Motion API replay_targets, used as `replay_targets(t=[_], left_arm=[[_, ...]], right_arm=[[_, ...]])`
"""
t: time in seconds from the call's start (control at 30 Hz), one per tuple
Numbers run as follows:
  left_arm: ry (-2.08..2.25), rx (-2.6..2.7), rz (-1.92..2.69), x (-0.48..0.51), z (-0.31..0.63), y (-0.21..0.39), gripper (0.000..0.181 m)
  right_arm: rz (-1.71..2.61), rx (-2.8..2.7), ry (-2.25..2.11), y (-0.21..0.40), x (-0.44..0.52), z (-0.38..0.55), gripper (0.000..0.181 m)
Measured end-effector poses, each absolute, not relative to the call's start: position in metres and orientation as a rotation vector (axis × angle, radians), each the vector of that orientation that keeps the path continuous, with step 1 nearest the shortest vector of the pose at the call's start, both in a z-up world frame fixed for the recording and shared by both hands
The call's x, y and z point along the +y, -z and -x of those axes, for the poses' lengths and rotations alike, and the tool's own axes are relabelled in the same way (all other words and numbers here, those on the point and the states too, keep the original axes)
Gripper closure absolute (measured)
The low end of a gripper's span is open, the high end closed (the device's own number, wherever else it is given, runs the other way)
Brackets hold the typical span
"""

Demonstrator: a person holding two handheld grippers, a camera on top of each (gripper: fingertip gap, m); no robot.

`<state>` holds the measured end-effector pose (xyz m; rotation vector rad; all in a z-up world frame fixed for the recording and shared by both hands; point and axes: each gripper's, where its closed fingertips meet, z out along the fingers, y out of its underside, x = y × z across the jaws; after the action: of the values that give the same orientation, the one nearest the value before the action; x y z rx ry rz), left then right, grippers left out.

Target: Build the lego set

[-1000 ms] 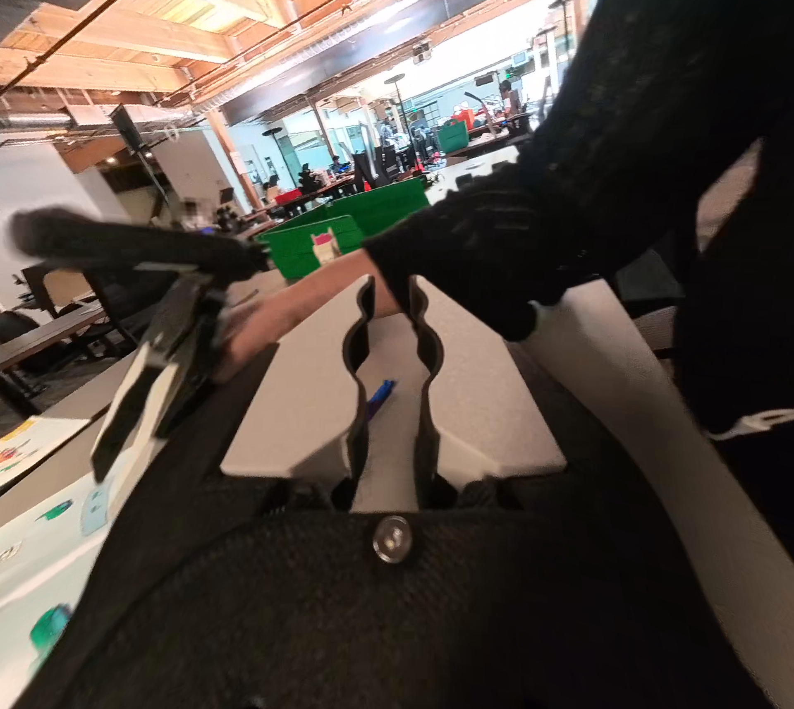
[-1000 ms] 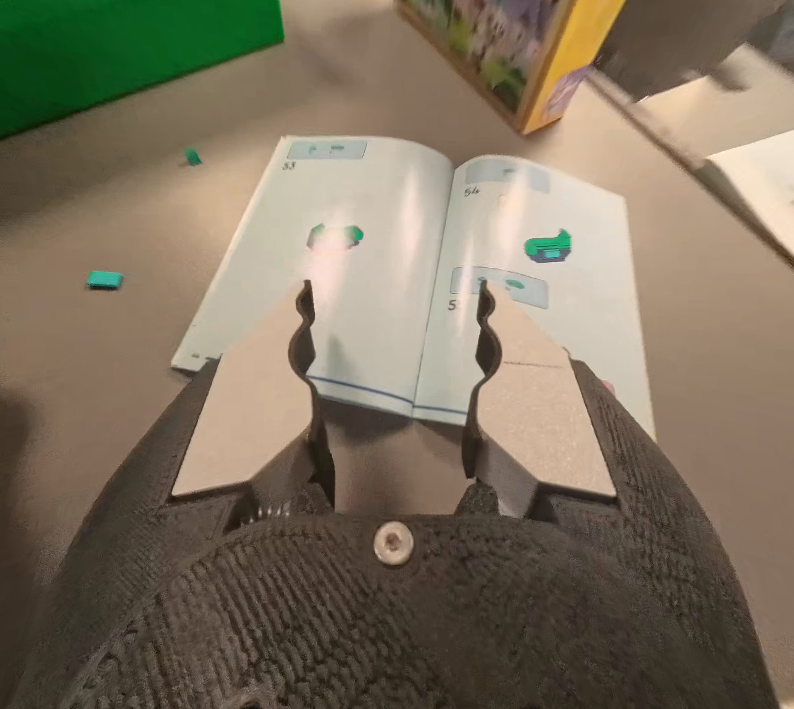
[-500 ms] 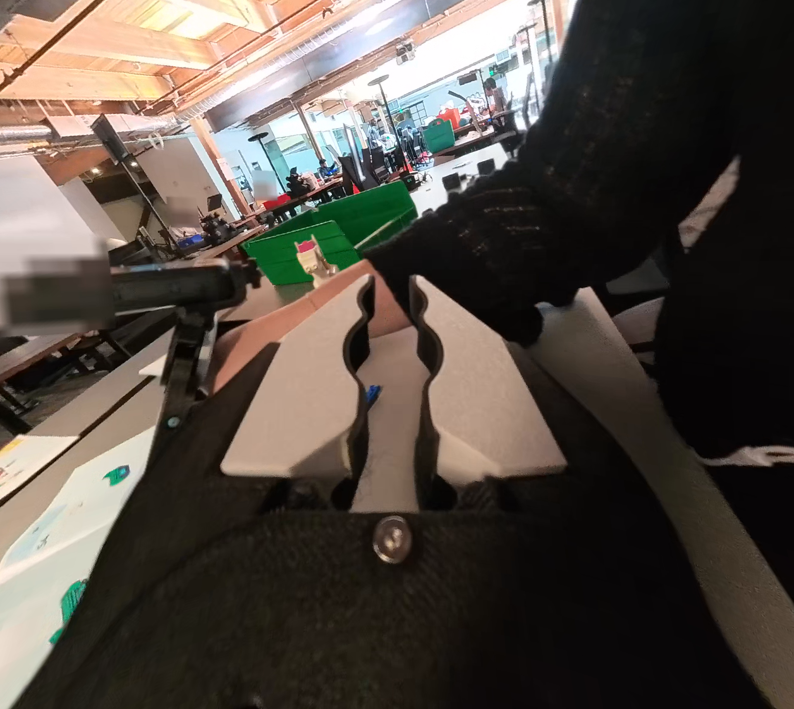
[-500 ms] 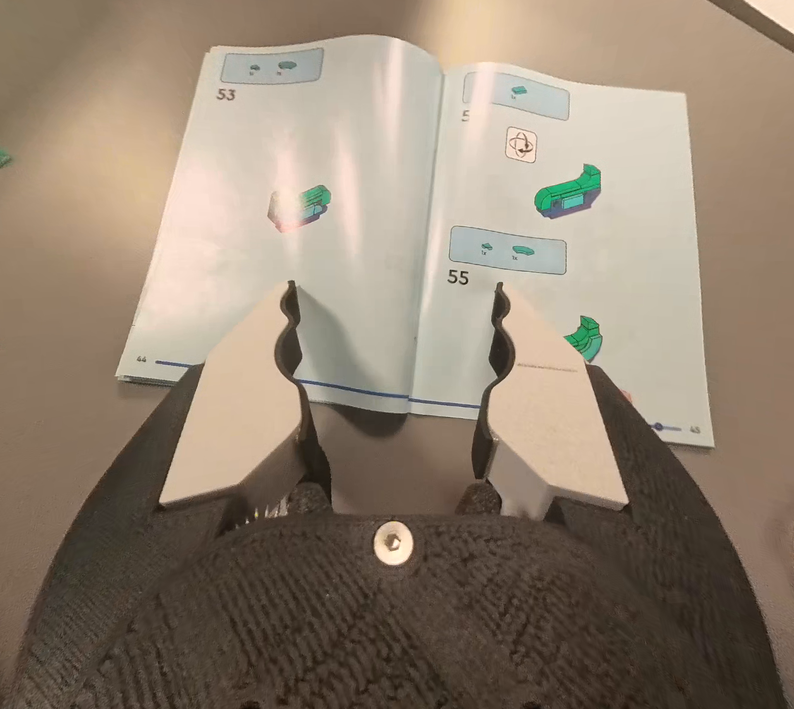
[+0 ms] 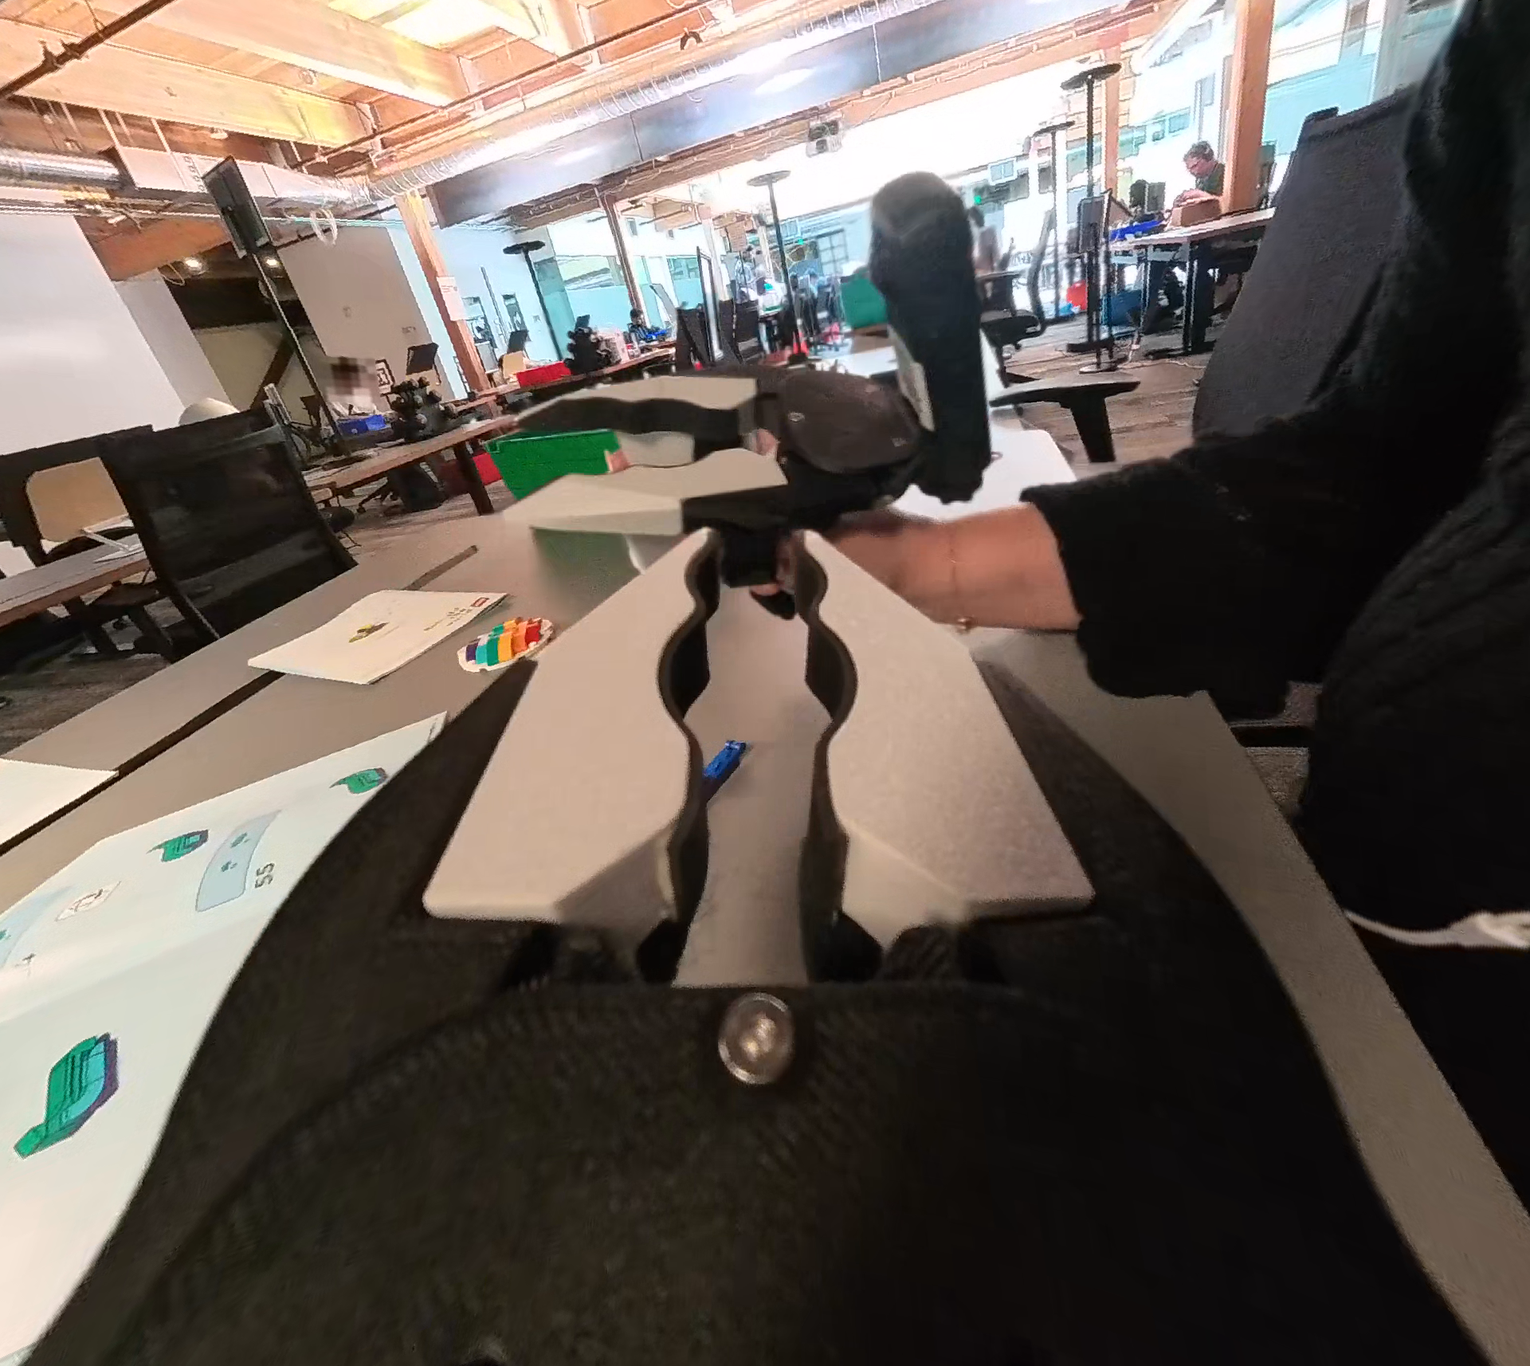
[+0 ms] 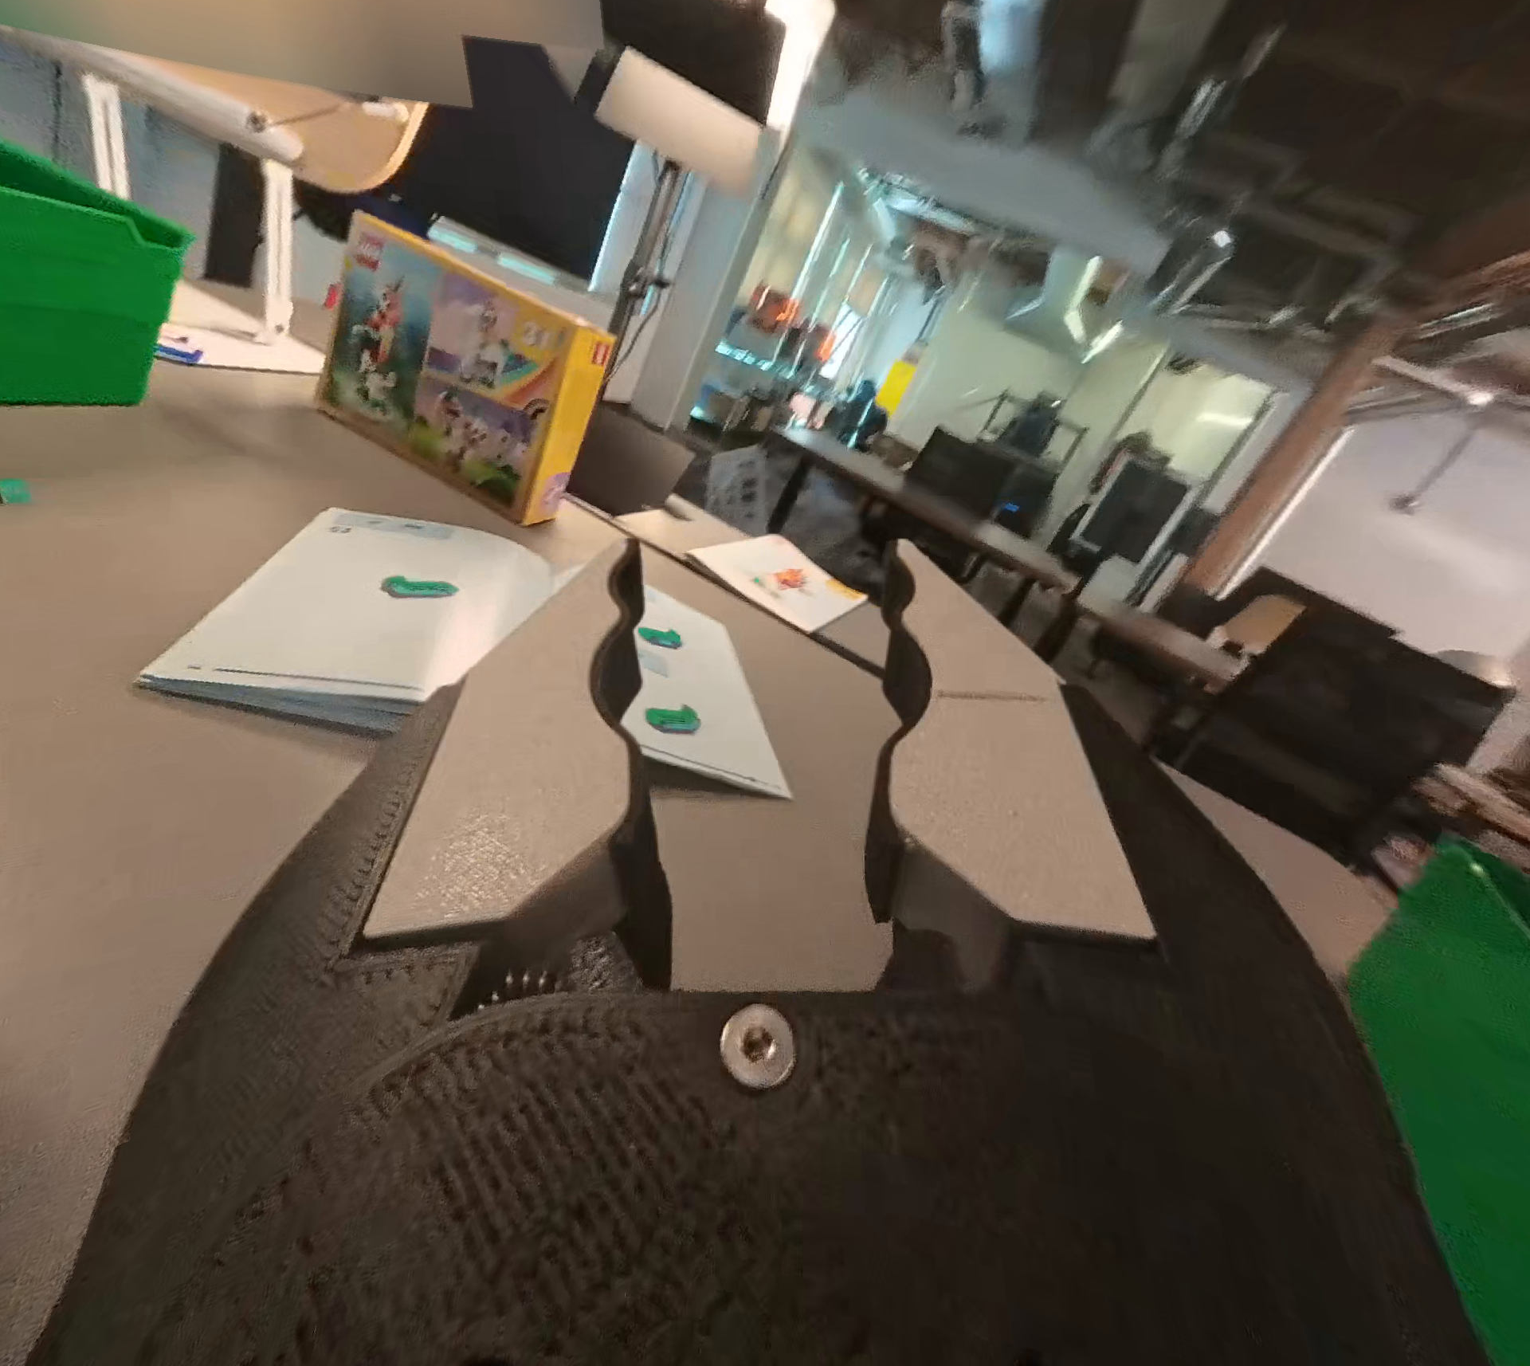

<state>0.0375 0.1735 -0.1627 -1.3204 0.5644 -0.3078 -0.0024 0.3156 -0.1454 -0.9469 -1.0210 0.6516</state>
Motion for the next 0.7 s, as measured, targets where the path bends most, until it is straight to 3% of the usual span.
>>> replay_targets(t=[0.13, 0.57, 0.7], left_arm=[[0.276, 0.594, 1.317, 0.173, -0.04, 0.164, 0.165], [0.1, 0.791, 1.216, 0.15, -0.066, 0.155, 0.159], [0.0, 0.802, 1.19, 0.135, -0.075, 0.14, 0.149]], right_arm=[[0.849, -0.99, -0.63, 0.139, 0.308, -0.008, 0.133], [0.912, -0.938, -0.887, 0.143, 0.301, 0.003, 0.135], [0.884, -0.96, -0.883, 0.141, 0.293, 0.002, 0.136]])
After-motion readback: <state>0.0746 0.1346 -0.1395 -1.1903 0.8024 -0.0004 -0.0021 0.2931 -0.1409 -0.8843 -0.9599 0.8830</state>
